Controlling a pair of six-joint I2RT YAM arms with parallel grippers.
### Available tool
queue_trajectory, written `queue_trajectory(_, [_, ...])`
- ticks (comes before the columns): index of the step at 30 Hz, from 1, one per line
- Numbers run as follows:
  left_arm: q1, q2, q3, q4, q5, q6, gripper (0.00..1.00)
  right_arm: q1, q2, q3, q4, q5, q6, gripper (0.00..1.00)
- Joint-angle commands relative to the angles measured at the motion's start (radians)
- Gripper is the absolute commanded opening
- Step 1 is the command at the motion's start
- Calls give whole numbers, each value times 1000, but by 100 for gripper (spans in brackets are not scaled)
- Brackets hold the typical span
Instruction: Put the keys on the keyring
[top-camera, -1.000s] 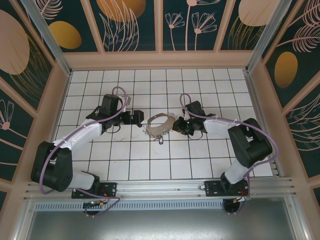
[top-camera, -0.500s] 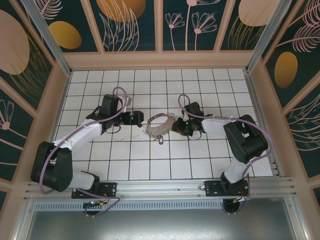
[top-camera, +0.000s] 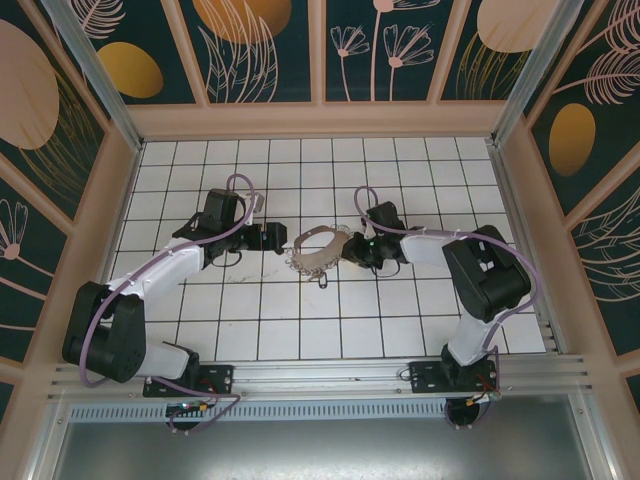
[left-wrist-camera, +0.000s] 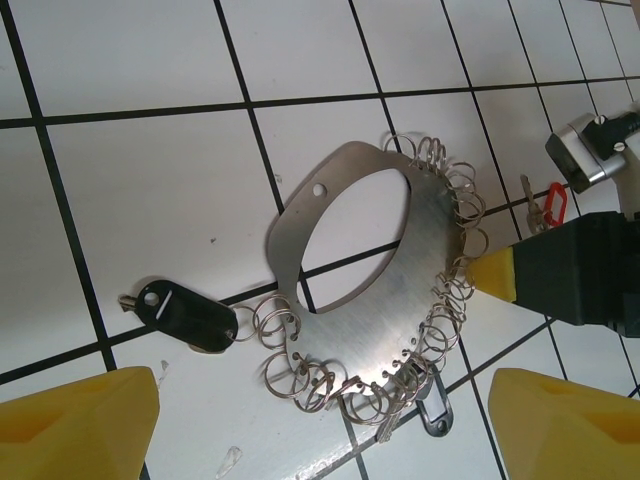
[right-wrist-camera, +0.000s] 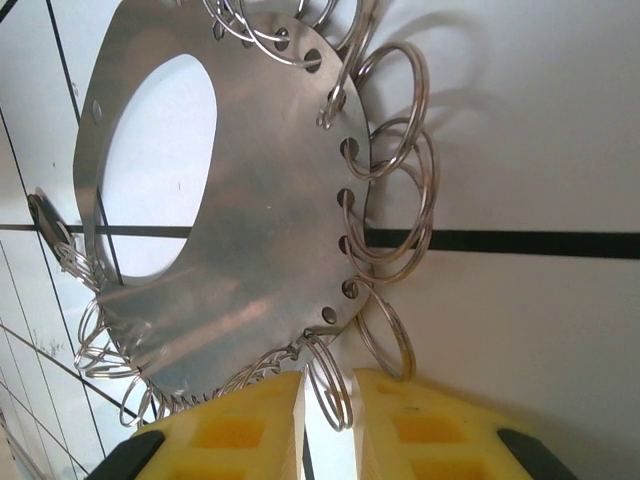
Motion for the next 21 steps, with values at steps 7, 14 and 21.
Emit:
queue_trajectory(7, [-2,1,-4,23,19,24,83,14,21,44,9,30,-16,8])
queue_trajectory(14, [-2,-21,-10,46,34,26,80,22,-22,56,-14,77,-84,0])
queue_trajectory(21, [-2,-96,-32,141,100,4,77,42,-64,103,-89,103,-194,0])
